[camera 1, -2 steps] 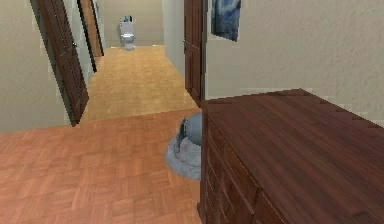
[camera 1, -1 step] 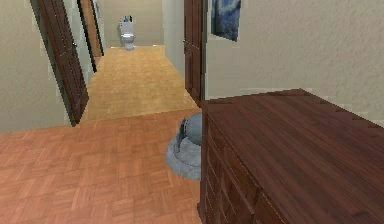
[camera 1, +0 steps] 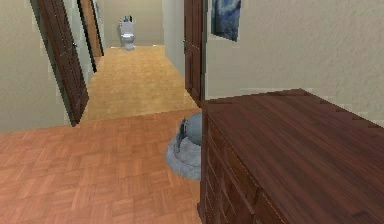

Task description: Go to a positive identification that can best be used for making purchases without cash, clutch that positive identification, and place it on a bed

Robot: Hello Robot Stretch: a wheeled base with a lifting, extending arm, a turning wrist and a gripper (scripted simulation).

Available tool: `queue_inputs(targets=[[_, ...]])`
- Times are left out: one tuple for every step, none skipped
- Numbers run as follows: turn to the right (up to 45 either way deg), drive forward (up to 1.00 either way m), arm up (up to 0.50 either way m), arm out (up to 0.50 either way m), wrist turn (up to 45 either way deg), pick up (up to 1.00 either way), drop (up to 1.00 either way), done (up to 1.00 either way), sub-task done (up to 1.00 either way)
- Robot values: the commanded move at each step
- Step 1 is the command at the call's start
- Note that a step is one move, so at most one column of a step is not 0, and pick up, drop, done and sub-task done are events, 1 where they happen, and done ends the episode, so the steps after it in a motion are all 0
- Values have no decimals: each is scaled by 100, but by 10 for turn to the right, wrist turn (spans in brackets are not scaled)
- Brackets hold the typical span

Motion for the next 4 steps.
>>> queue_inputs(targets=[[-360, 0, 0, 0, 0, 0, 0, 0, 0], [0, 25, 0, 0, 0, 0, 0, 0, 0], [0, 100, 0, 0, 0, 0, 0, 0, 0], [180, 0, 0, 0, 0, 0, 0, 0, 0]])
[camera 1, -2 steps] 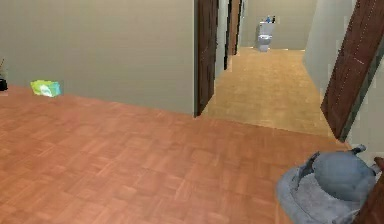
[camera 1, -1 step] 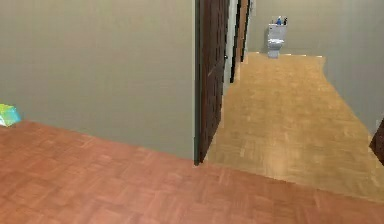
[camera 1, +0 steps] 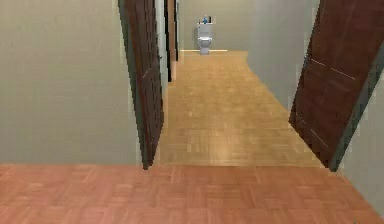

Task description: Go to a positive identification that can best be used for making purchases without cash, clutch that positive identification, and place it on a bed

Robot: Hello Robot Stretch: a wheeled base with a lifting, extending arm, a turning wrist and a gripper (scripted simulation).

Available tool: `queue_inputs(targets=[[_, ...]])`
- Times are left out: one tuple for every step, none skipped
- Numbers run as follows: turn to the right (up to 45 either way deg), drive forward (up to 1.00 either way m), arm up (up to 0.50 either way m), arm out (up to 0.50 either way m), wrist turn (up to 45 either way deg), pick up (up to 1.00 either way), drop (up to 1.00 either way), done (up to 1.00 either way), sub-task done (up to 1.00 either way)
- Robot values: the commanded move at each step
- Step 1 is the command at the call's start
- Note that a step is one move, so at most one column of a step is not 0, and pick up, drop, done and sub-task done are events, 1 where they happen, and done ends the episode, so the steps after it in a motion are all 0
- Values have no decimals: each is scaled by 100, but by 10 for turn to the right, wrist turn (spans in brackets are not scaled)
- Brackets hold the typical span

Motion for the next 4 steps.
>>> queue_inputs(targets=[[0, 100, 0, 0, 0, 0, 0, 0, 0], [30, 0, 0, 0, 0, 0, 0, 0, 0], [120, 0, 0, 0, 0, 0, 0, 0, 0], [0, 100, 0, 0, 0, 0, 0, 0, 0]])
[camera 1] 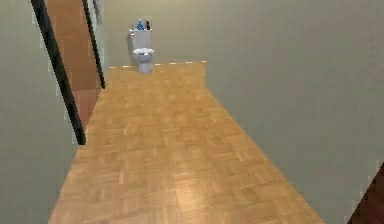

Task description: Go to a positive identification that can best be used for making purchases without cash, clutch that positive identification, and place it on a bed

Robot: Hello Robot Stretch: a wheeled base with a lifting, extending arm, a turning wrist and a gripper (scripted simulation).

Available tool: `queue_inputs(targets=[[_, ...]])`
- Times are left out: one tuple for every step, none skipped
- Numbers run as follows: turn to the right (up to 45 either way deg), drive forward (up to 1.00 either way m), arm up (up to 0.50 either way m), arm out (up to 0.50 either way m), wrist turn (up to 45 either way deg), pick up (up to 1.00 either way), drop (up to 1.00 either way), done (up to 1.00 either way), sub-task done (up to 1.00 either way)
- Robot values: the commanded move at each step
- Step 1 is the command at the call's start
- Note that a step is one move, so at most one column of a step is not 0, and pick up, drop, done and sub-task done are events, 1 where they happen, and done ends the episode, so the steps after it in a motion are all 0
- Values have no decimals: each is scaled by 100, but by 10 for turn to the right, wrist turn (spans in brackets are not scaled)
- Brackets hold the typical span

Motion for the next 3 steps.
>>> queue_inputs(targets=[[0, 20, 0, 0, 0, 0, 0, 0, 0], [-180, 0, 0, 0, 0, 0, 0, 0, 0], [0, 45, 0, 0, 0, 0, 0, 0, 0]])
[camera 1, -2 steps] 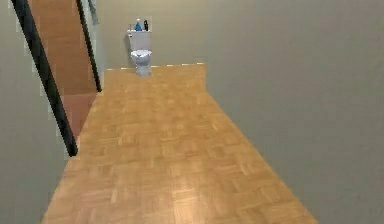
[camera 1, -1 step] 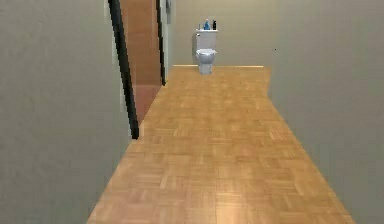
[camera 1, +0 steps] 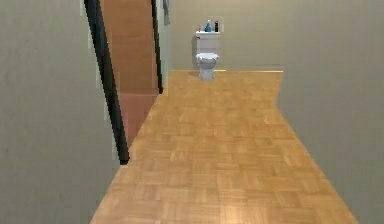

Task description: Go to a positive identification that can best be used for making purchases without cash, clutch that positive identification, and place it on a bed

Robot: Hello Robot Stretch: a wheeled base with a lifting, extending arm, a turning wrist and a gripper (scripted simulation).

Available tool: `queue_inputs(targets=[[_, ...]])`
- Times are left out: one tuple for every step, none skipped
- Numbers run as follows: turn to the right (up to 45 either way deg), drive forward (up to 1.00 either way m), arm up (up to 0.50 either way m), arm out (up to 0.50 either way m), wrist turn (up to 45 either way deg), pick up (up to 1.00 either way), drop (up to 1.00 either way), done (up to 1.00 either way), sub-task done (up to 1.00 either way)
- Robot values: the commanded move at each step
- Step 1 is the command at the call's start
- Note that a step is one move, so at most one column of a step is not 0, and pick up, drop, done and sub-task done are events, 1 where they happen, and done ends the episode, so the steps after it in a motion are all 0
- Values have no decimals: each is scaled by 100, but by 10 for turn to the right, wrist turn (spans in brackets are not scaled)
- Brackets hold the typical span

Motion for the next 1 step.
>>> queue_inputs(targets=[[30, 0, 0, 0, 0, 0, 0, 0, 0]])
